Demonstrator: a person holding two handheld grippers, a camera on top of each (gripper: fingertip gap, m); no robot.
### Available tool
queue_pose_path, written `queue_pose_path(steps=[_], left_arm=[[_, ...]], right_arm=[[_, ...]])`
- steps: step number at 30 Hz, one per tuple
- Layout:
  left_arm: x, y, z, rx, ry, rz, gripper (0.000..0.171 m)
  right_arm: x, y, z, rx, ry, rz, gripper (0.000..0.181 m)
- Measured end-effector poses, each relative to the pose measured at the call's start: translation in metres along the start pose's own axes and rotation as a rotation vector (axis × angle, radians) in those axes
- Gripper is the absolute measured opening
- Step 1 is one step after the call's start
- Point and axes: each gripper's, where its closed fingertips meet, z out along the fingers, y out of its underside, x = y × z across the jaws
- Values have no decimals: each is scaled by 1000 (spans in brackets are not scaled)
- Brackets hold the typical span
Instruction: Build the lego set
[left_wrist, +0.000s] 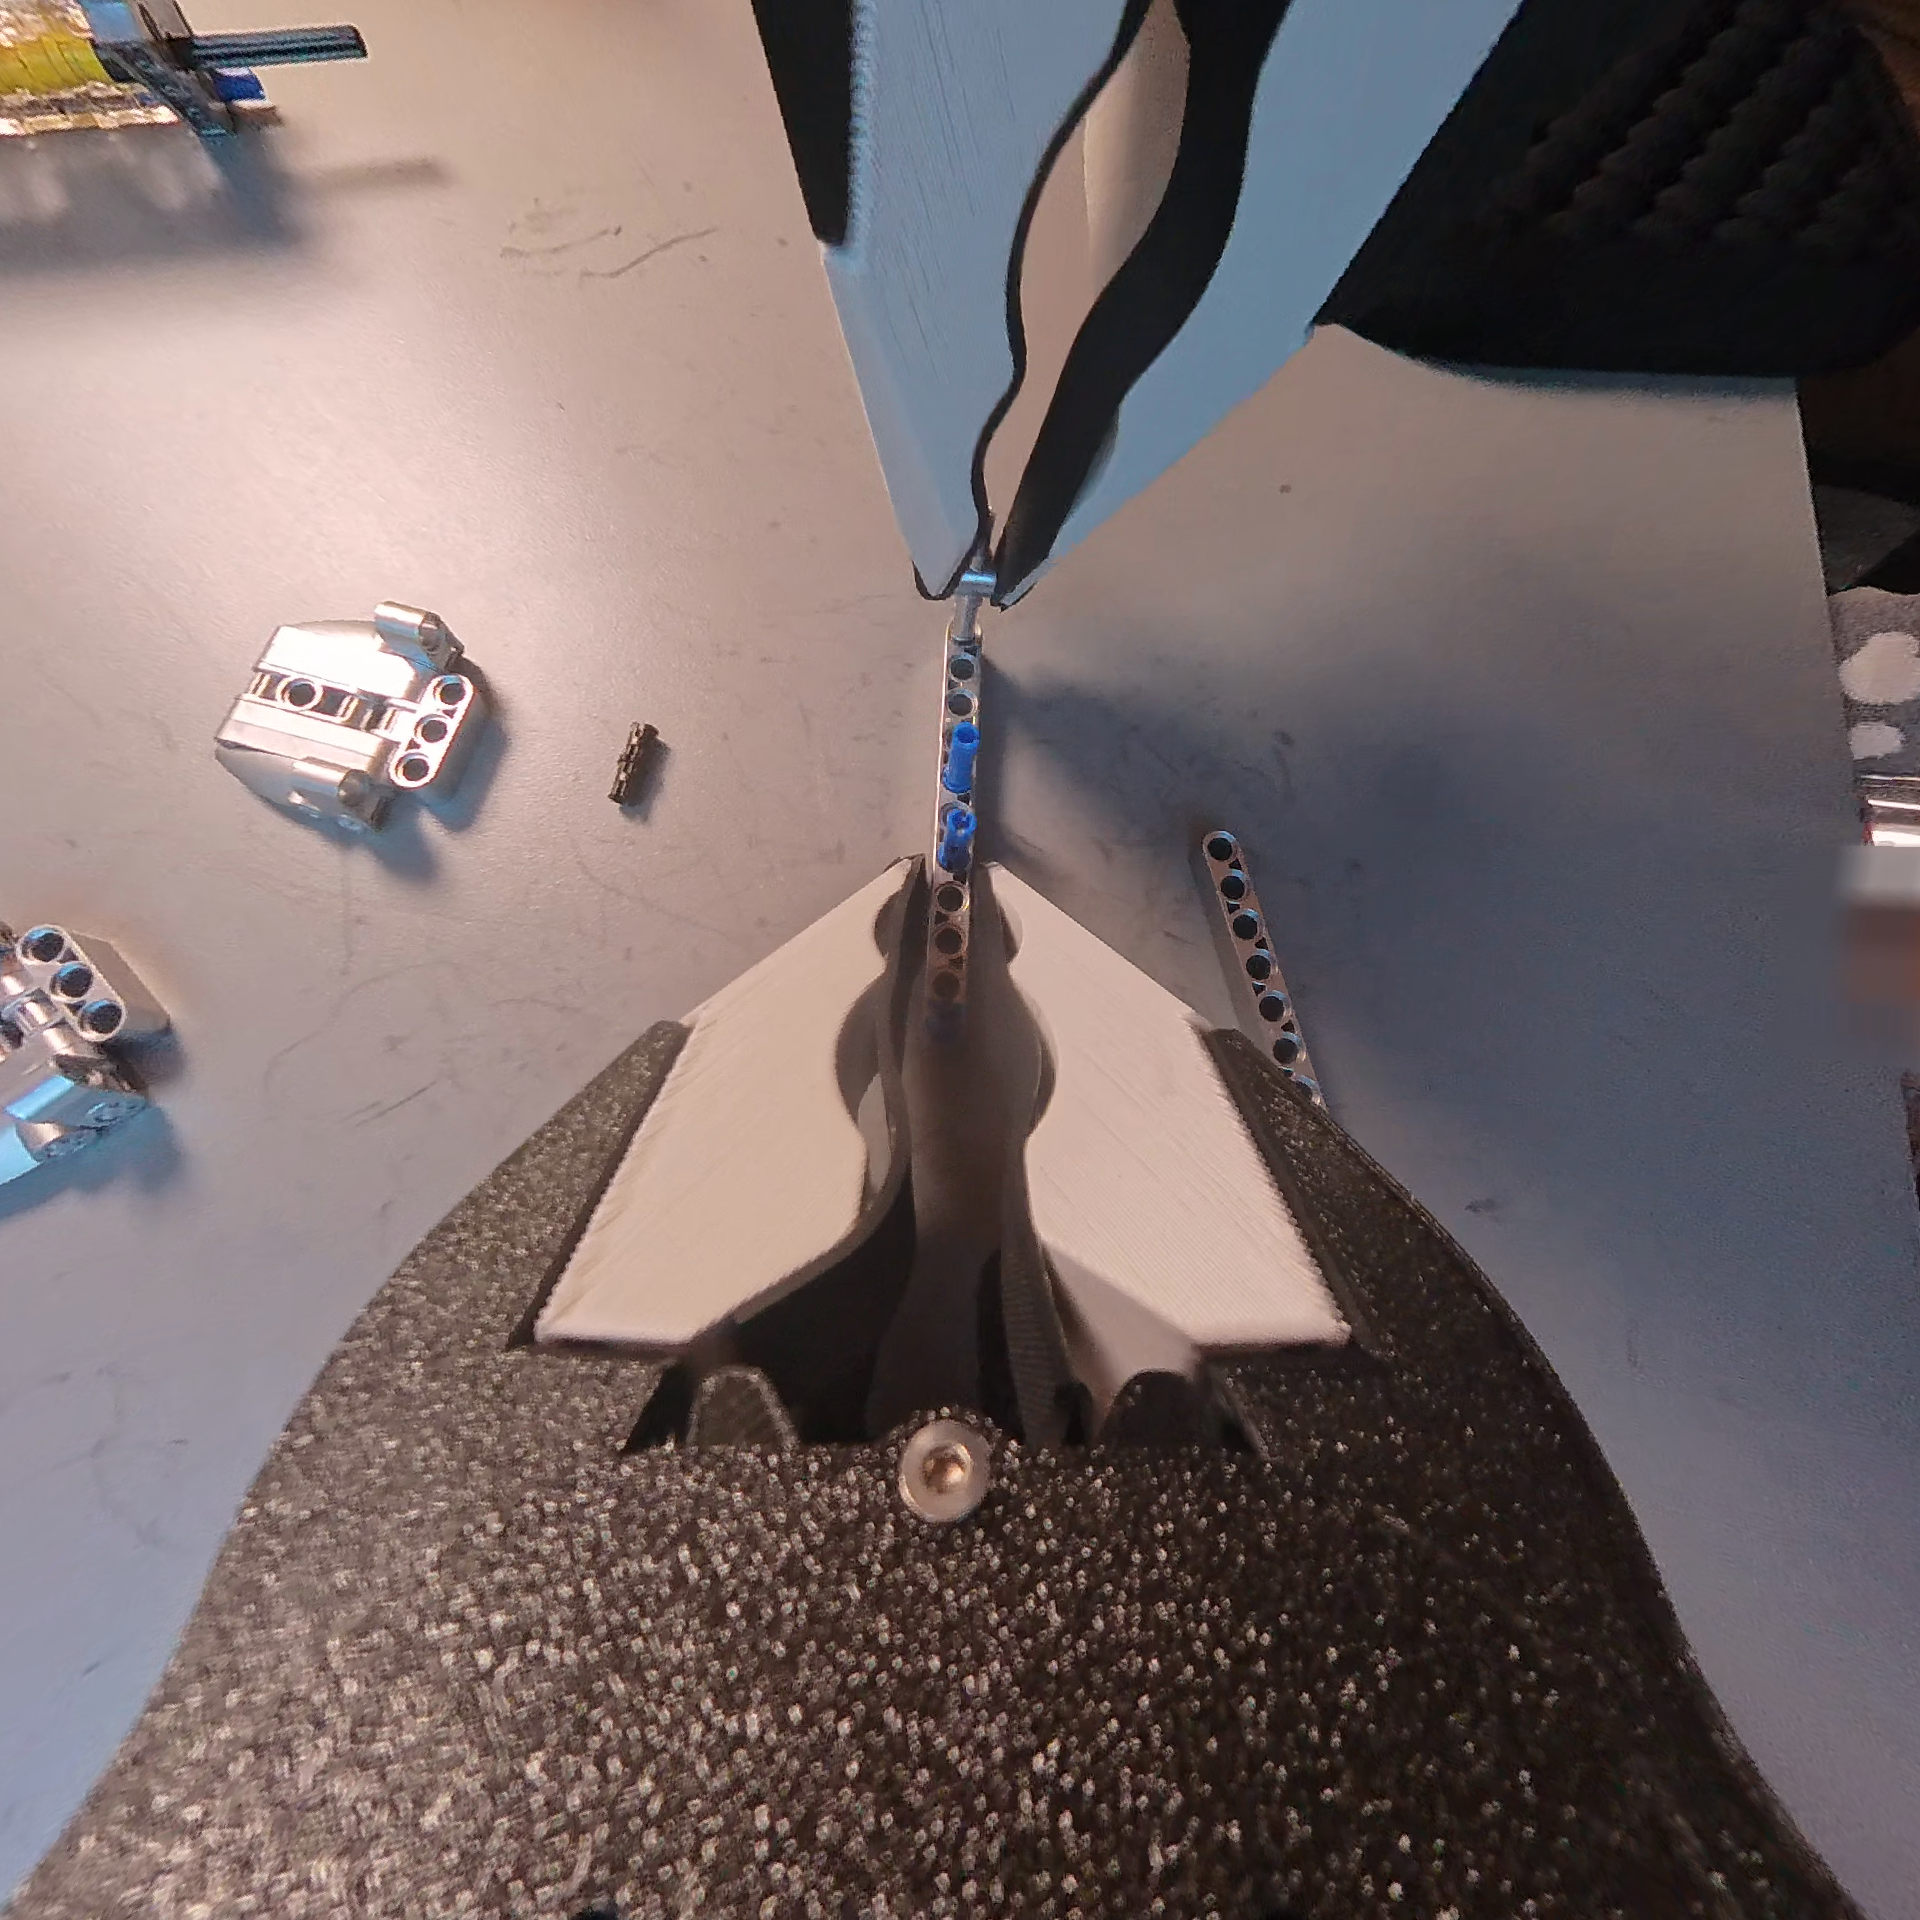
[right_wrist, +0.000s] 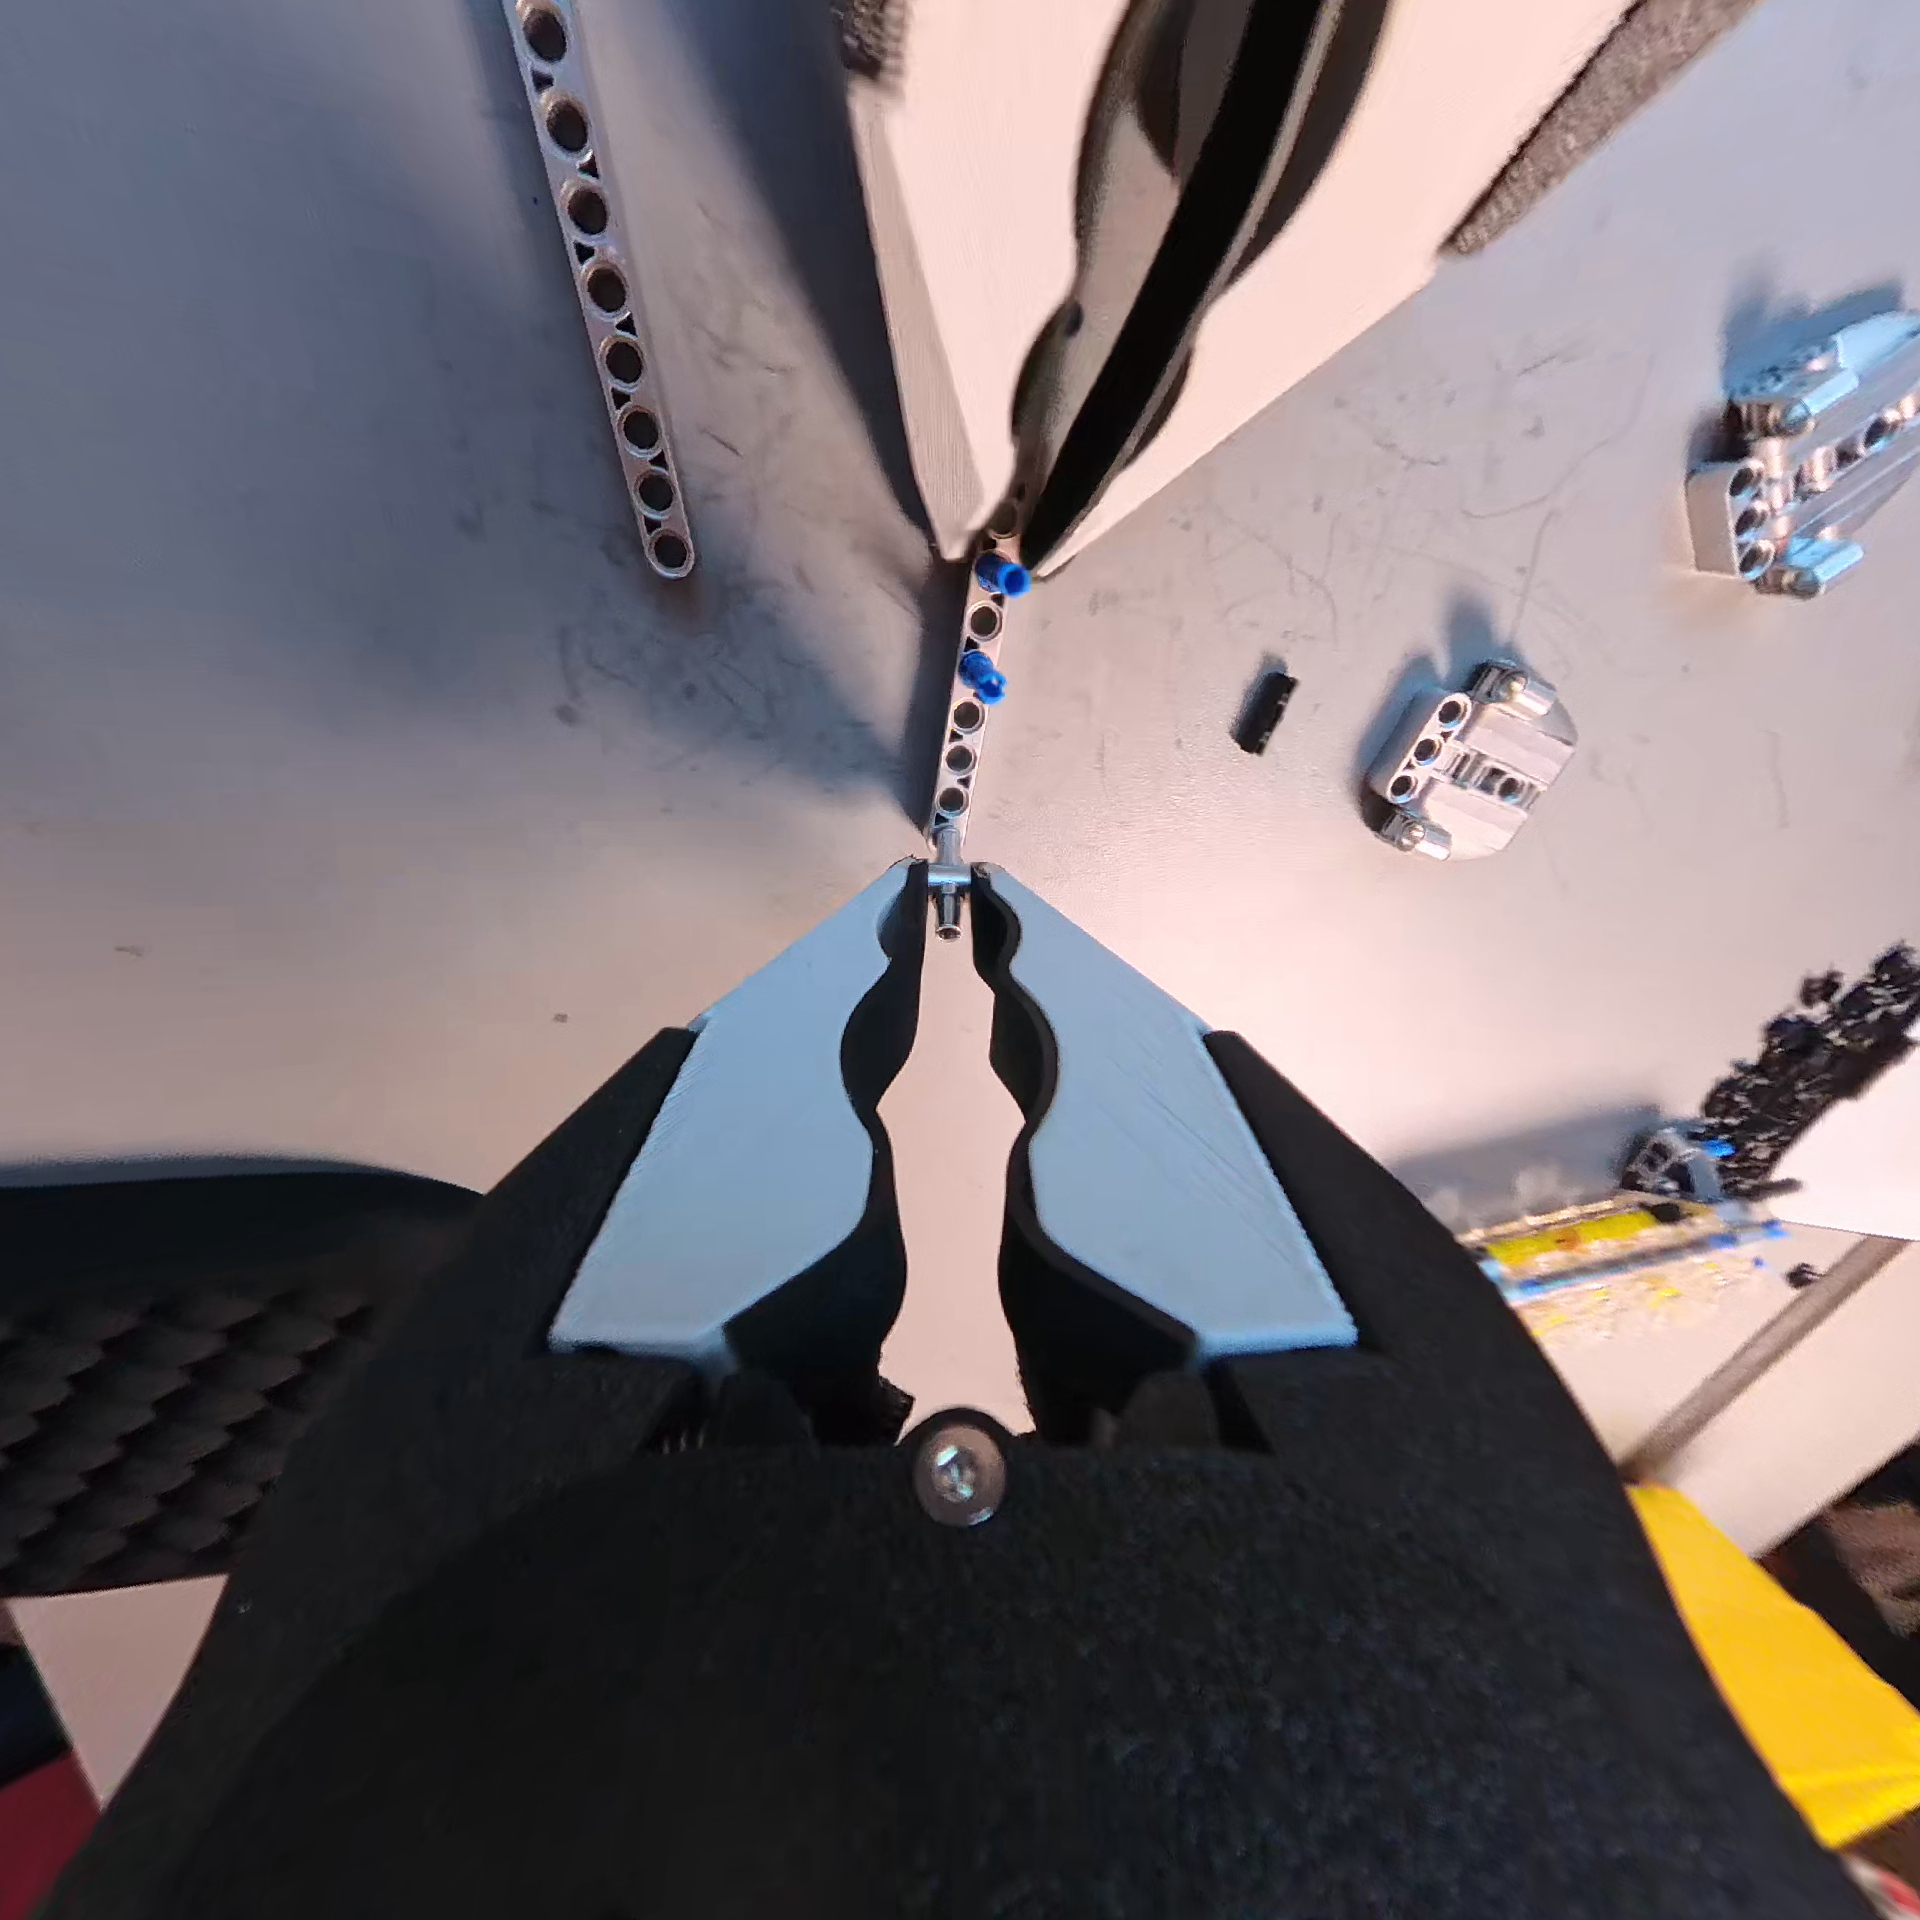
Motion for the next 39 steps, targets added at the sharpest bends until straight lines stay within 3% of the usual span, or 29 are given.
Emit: queue_pose_path(steps=[2,4,9,16,25,34,37,39], left_arm=[[1,-7,-5,44,23,-27,20],[6,-23,-15,144,100,-97,22],[22,-56,-39,354,313,-240,14],[39,-71,-59,466,488,-267,4],[62,-97,-111,711,797,-276,1],[66,-110,-132,875,781,-195,1],[63,-109,-128,862,758,-210,2],[52,-106,-116,804,648,-204,2]], right_arm=[[1,-4,-6,82,-6,62,6],[4,-15,-19,204,1,122,6],[2,-46,-56,462,39,152,5],[-4,-59,-80,606,81,106,5],[-10,-88,-137,963,44,142,6],[-6,-98,-163,1137,20,275,6],[-5,-95,-159,1098,30,293,6],[1,-86,-147,1014,49,320,6]])
